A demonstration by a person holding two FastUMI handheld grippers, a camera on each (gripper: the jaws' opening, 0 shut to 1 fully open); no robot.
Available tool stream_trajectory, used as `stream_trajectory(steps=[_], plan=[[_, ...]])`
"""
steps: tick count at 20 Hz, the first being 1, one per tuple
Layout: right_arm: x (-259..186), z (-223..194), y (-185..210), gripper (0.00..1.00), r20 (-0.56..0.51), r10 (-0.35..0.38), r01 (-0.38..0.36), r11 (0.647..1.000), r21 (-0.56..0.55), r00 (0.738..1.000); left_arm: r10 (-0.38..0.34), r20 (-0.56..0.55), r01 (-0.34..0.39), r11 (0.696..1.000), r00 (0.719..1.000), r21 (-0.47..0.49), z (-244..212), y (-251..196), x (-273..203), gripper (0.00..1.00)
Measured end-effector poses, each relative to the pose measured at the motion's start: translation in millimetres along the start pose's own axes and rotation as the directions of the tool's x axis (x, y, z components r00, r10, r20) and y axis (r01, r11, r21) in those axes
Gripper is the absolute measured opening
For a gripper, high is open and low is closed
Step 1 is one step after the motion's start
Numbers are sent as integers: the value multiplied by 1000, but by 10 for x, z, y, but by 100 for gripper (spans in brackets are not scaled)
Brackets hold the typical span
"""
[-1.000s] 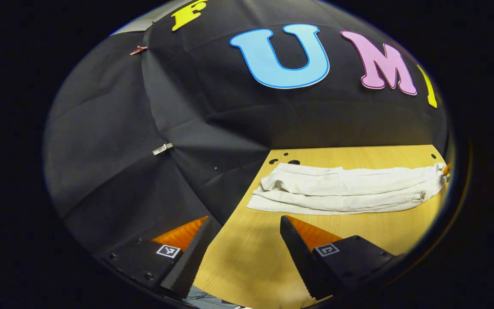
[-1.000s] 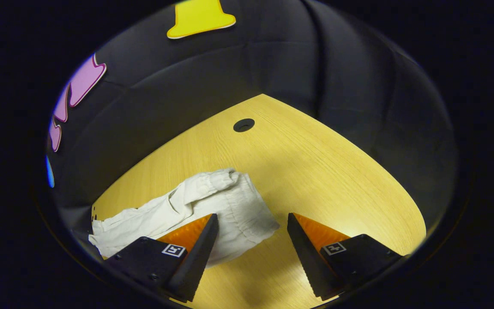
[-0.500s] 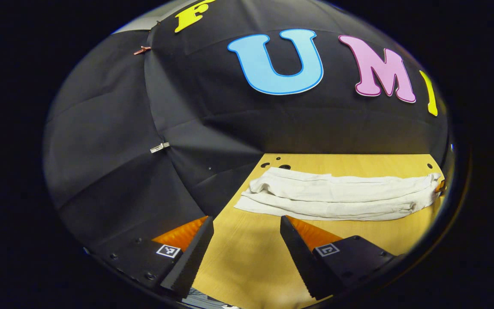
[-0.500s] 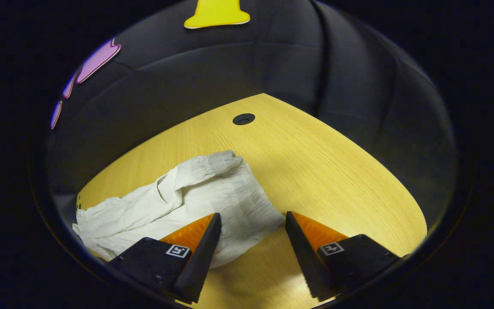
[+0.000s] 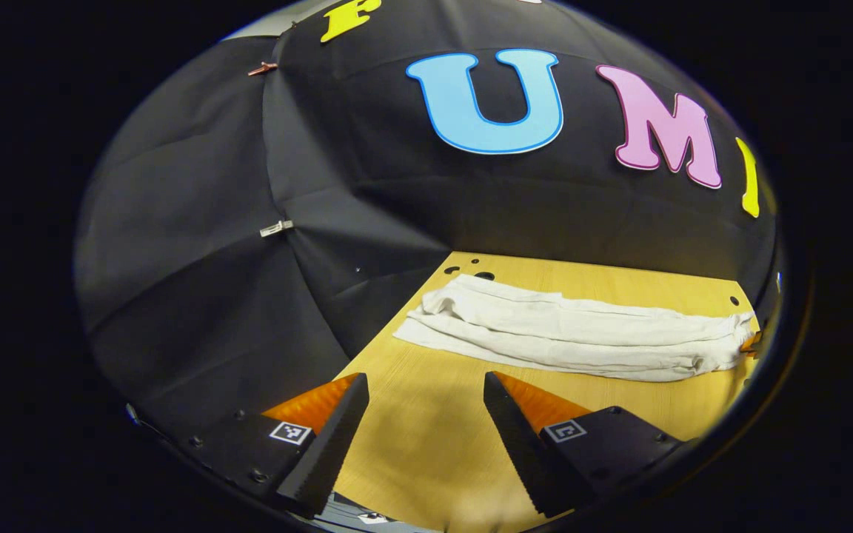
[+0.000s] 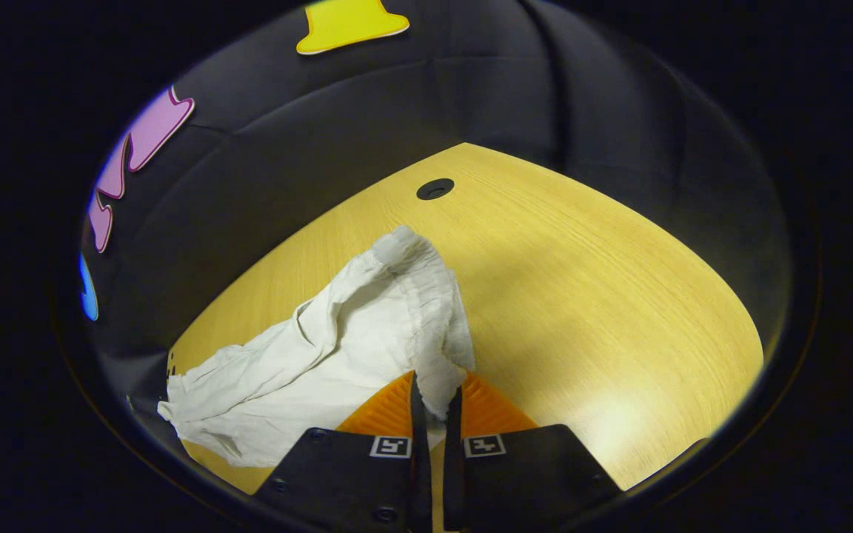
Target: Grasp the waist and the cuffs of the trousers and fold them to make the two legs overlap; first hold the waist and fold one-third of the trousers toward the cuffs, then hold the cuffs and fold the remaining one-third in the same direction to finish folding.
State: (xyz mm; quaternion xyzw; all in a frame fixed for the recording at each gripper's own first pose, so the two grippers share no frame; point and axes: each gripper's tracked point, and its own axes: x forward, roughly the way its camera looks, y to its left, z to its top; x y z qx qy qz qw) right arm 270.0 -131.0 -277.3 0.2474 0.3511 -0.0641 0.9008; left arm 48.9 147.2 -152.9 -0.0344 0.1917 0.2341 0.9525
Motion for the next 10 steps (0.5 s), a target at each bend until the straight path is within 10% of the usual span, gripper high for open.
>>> stream_trajectory(steps=[10], plan=[[-623, 504, 258, 10, 173, 27, -18, 998, -53, 985, -80, 23, 77, 991, 997, 112, 57, -117, -125, 98]])
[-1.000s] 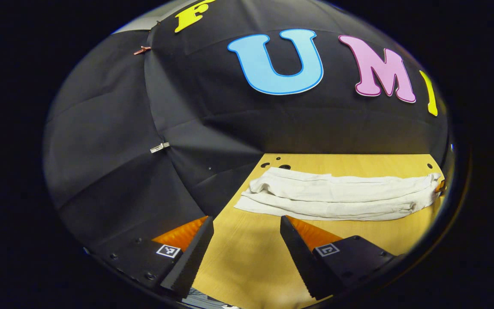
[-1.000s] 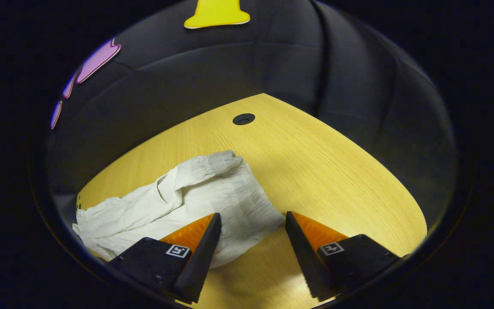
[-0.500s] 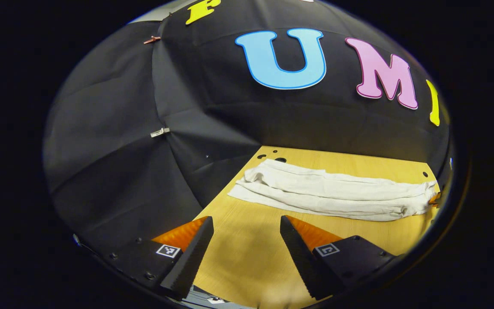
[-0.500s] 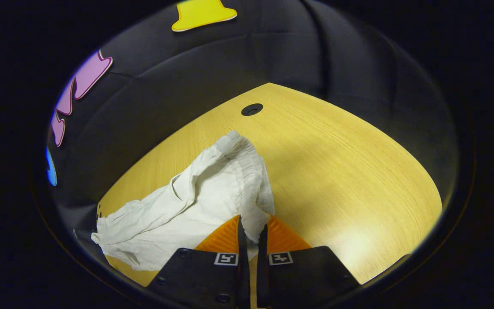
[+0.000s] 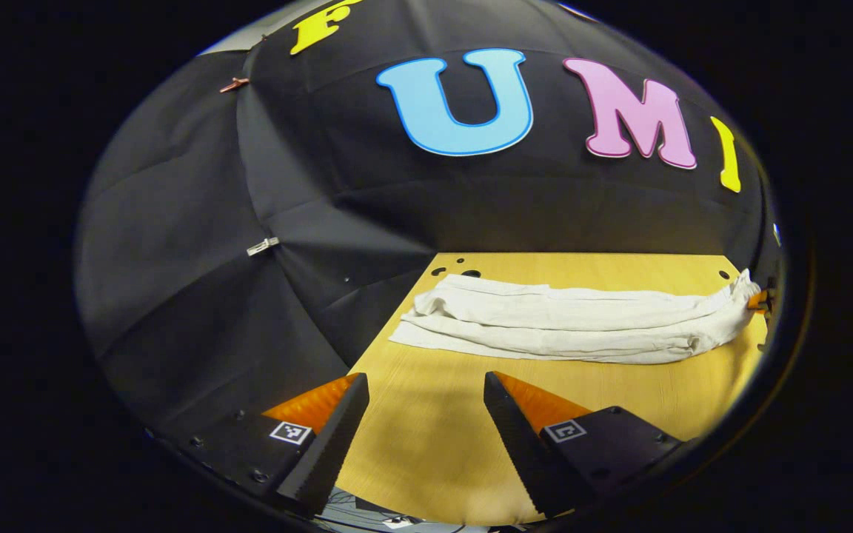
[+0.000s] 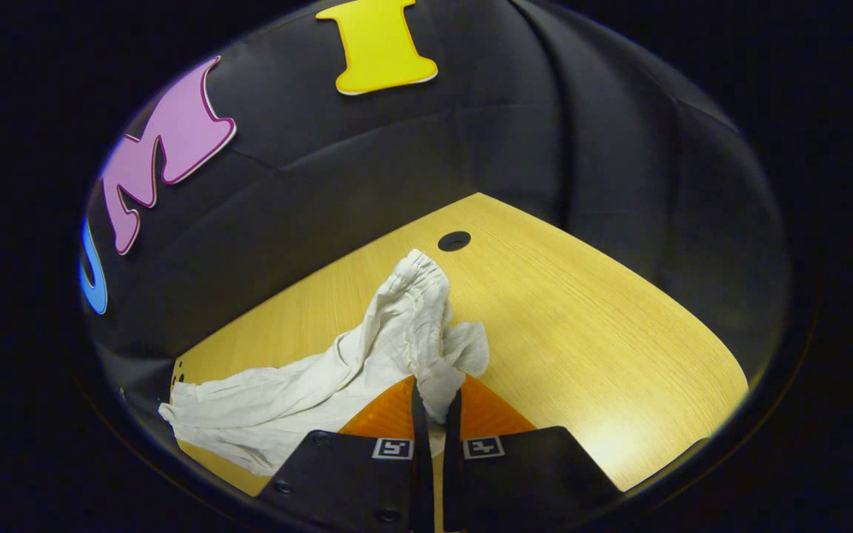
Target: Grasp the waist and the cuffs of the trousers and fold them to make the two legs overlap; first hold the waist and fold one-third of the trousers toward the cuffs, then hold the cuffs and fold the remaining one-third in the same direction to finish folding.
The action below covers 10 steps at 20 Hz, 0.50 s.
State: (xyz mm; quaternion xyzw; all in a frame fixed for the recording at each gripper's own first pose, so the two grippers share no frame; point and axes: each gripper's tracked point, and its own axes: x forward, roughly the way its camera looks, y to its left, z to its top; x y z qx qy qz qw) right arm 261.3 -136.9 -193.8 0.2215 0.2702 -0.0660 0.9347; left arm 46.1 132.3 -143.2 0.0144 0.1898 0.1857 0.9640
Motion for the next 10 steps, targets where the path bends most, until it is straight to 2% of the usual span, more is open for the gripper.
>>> stream_trajectory(steps=[3, 7, 10], plan=[[-201, 198, 272, 9, 17, 49, -48, 995, -84, 999, -50, -11, 49, 998, 999, -46, -81, -74, -11, 98], [-404, 611, 827, 10, 84, 134, -118, 978, -174, 987, -74, -23, 72, 994, 997, -83, -212, -17, -5, 98], [-483, 748, 1269, 10, 100, 184, -157, 961, -227, 978, -77, -28, 74, 994, 997, -83, -330, 90, -9, 98]])
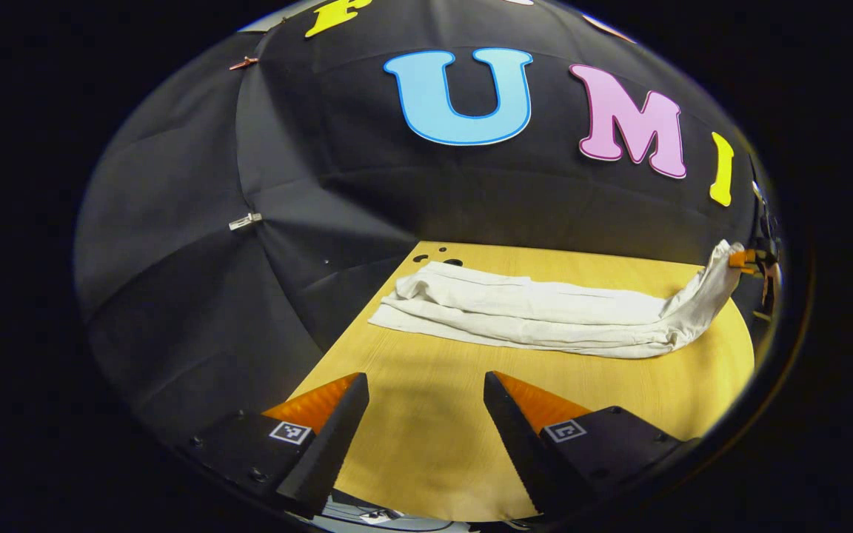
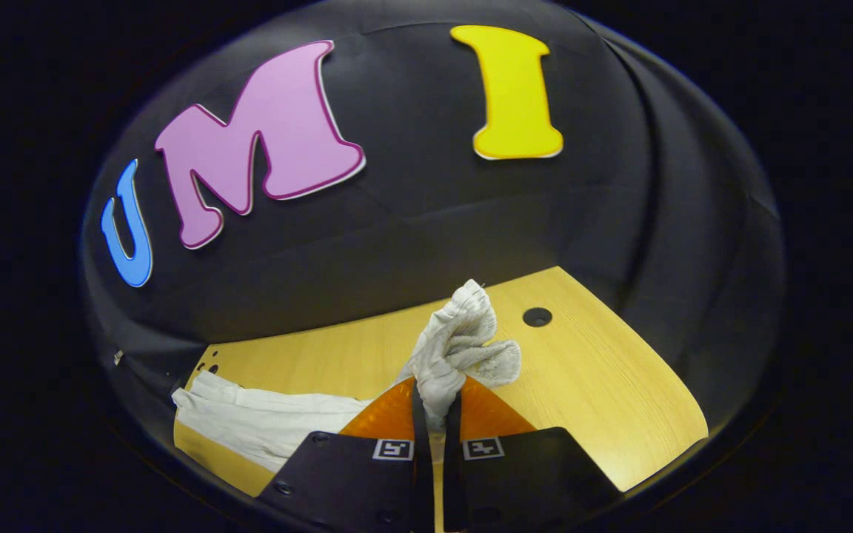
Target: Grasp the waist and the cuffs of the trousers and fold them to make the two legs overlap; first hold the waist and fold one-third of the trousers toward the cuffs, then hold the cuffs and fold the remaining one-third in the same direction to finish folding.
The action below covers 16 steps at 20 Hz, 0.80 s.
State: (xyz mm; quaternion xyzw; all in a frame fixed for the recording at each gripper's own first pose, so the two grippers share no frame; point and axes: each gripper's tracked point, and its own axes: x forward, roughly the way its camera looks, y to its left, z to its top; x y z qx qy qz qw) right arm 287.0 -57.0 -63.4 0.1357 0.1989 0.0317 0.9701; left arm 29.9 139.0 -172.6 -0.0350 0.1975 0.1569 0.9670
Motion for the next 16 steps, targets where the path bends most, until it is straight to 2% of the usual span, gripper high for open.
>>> stream_trajectory(steps=[5, 9, 13, 16], plan=[[6, 57, 633, 9, 4, 86, -85, 993, -87, 996, -28, -3, 28, 997, 1000, -70, -96, 44, 1, 98], [38, -139, 1191, 9, -2, 191, -191, 980, -61, 981, -24, -10, 23, 994, 1000, -104, -157, 71, 12, 99], [25, -415, 1751, 9, -9, 315, -315, 948, -46, 949, -23, -31, 19, 991, 999, -130, -258, 80, 63, 99], [120, -646, 2028, 9, -23, 345, -345, 938, -15, 938, -40, -52, 32, 990, 998, -135, -340, 28, 127, 99]])
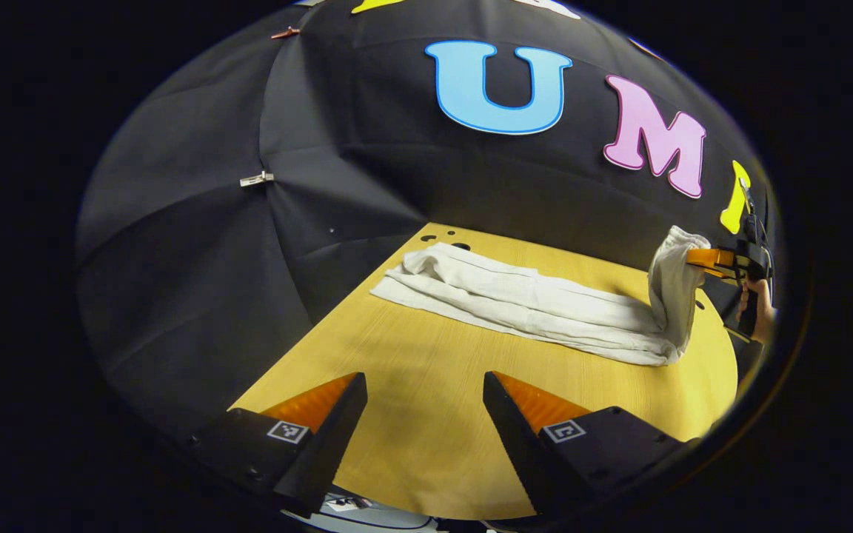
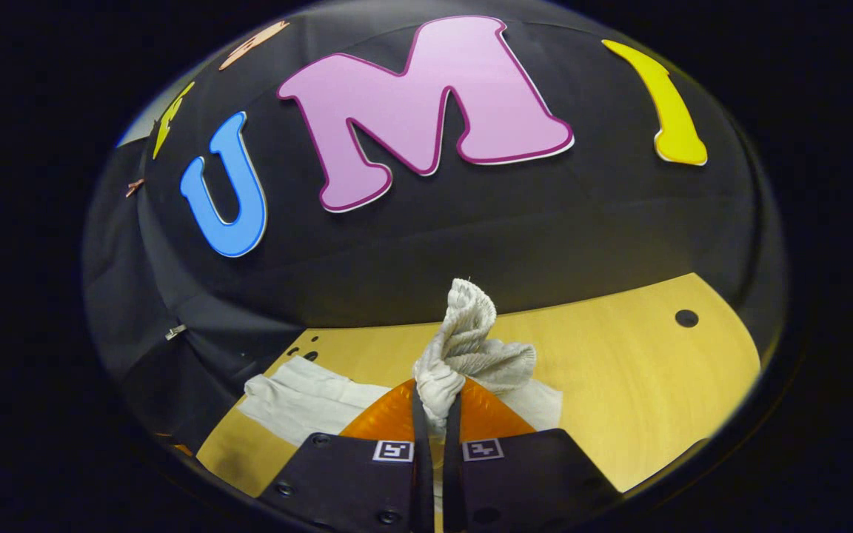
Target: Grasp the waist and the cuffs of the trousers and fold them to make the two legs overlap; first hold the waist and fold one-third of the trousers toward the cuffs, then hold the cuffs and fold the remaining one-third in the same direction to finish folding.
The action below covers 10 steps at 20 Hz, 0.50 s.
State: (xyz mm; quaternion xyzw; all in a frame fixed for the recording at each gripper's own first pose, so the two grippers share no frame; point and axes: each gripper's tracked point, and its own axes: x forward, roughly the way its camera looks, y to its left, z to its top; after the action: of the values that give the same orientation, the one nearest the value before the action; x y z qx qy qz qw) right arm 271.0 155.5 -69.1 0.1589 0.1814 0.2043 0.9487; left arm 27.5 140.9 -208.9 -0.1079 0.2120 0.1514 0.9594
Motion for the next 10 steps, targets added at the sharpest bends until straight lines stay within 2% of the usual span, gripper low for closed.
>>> stream_trajectory(steps=[2, 3, 4, 6, 7, 8, 9, 10], plan=[[135, -161, 77, 9, -11, 4, -4, 1000, 18, 1000, -31, 1, 31, 999, 1000, 10, 8, -69, 109, 99], [198, -245, 123, 0, -15, 11, -11, 1000, 28, 1000, -43, 6, 43, 999, 999, 8, 21, -99, 175, 98], [258, -339, 178, 10, -23, 21, -20, 999, 41, 1000, -55, 13, 55, 998, 998, -2, 46, -139, 250, 98], [358, -530, 229, 16, -47, 32, -29, 998, 52, 998, -82, 28, 83, 996, 996, -40, 115, -245, 369, 98], [398, -636, 285, 25, -61, 32, -29, 998, 55, 998, -96, 47, 98, 993, 994, -58, 173, -302, 403, 97], [429, -737, 325, 17, -70, 35, -31, 998, 57, 997, -109, 61, 113, 991, 992, -71, 213, -355, 461, 97], [439, -803, 368, 39, -72, 44, -40, 997, 59, 996, -117, 71, 123, 989, 991, -78, 262, -387, 504, 97], [446, -847, 435, 48, -74, 57, -53, 997, 63, 996, -121, 76, 127, 989, 990, -81, 295, -399, 546, 92]])
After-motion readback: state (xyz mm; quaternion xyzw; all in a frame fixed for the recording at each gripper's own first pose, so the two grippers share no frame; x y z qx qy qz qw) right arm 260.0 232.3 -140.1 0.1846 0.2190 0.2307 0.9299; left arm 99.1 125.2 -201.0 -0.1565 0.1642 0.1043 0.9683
